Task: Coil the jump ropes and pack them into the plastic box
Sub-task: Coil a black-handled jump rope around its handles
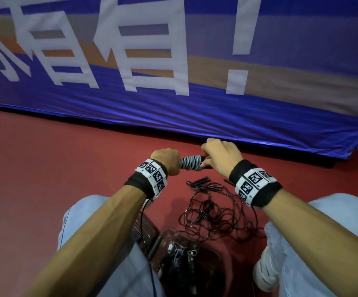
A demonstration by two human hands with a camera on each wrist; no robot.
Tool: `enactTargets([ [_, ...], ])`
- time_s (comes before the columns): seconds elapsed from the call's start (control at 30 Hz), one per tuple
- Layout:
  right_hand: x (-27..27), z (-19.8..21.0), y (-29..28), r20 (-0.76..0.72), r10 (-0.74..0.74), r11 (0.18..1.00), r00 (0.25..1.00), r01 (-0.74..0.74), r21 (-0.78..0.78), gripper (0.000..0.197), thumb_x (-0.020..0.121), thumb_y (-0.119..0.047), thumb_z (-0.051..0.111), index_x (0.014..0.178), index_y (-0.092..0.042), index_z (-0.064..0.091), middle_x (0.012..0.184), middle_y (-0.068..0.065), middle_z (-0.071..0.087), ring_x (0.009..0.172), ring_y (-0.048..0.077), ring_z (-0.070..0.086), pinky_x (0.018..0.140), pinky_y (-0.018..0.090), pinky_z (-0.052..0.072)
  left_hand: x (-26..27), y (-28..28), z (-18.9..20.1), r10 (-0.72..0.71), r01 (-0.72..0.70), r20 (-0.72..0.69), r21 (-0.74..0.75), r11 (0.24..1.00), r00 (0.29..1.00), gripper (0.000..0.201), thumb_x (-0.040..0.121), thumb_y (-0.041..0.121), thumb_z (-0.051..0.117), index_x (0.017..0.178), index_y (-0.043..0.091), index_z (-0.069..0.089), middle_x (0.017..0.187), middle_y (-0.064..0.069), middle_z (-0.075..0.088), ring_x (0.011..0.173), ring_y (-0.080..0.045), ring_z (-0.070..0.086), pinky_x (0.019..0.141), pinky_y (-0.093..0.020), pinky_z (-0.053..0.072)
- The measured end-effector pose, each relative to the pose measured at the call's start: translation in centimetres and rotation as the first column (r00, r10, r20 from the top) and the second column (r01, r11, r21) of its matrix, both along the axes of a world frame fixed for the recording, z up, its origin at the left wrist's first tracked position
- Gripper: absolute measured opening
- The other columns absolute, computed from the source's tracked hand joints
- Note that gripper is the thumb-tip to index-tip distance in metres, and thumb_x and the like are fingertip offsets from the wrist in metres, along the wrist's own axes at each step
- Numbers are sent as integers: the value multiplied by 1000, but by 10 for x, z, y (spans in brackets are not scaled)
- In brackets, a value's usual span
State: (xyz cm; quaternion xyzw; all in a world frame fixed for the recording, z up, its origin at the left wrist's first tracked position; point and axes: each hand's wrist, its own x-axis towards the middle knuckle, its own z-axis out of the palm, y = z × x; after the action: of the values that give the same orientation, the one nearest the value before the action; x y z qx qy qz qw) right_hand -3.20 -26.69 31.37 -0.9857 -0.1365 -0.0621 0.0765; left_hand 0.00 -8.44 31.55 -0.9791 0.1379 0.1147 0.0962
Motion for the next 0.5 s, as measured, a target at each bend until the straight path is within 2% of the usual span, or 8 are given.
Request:
enactTargets([
  [0.07, 1, 0, -2, -2, 46, 998, 999, -46, -37, 51, 76, -53, 81, 93, -8, 66, 95, 1, 65, 81, 28, 66, 65, 32, 39, 0, 4, 3, -81, 80, 22, 55, 995, 996, 26, 88, 20, 58, 110, 11, 66, 101, -7, 69, 91, -28, 67, 75, -37, 52],
  [0.17, -1, 3, -1, -69, 110, 993, 992, -112, -26, 62, 74, -66, 76, 112, -17, 73, 109, 3, 73, 97, 28, 69, 72, 31, 45, 2, 12, 8, -226, 213, 80, 144, 966, 971, 22, 87, 19, 57, 105, 10, 66, 102, -9, 70, 91, -31, 69, 72, -38, 50],
  [0.2, -1, 5, -1, -118, 126, 992, 985, -126, 9, 61, 74, -68, 75, 112, -20, 75, 108, 2, 74, 99, 26, 69, 74, 31, 48, 3, 14, 10, -273, 255, 97, 169, 952, 957, 20, 87, 19, 57, 102, 11, 66, 101, -8, 70, 90, -32, 69, 70, -37, 48],
  [0.27, -2, 9, -1, -243, 147, 989, 959, -136, 62, 51, 74, -70, 74, 98, -26, 79, 97, -3, 76, 92, 21, 70, 76, 34, 55, 4, 17, 14, -353, 323, 127, 210, 923, 927, 16, 88, 21, 56, 98, 12, 66, 99, -8, 71, 86, -32, 69, 66, -37, 46],
  [0.33, 0, 10, -2, -342, 166, 985, 925, -138, 105, 46, 75, -69, 76, 86, -24, 78, 83, -6, 75, 81, 16, 70, 75, 39, 58, 2, 17, 15, -409, 371, 143, 236, 898, 901, 15, 89, 22, 55, 94, 13, 66, 95, -7, 71, 84, -32, 69, 64, -36, 44],
  [0.4, 2, 7, -5, -400, 197, 976, 895, -141, 165, 46, 75, -66, 78, 78, -20, 77, 72, -2, 73, 70, 20, 68, 72, 45, 58, 0, 16, 15, -449, 406, 149, 249, 879, 881, 14, 90, 24, 54, 90, 14, 65, 92, -7, 70, 81, -31, 68, 62, -34, 42],
  [0.5, 3, 6, -6, -451, 226, 964, 864, -133, 229, 55, 72, -70, 78, 79, -16, 77, 77, 6, 74, 78, 29, 69, 76, 48, 57, -1, 15, 19, -482, 428, 171, 275, 861, 859, 14, 90, 25, 55, 89, 15, 65, 90, -5, 70, 79, -29, 67, 61, -33, 39],
])
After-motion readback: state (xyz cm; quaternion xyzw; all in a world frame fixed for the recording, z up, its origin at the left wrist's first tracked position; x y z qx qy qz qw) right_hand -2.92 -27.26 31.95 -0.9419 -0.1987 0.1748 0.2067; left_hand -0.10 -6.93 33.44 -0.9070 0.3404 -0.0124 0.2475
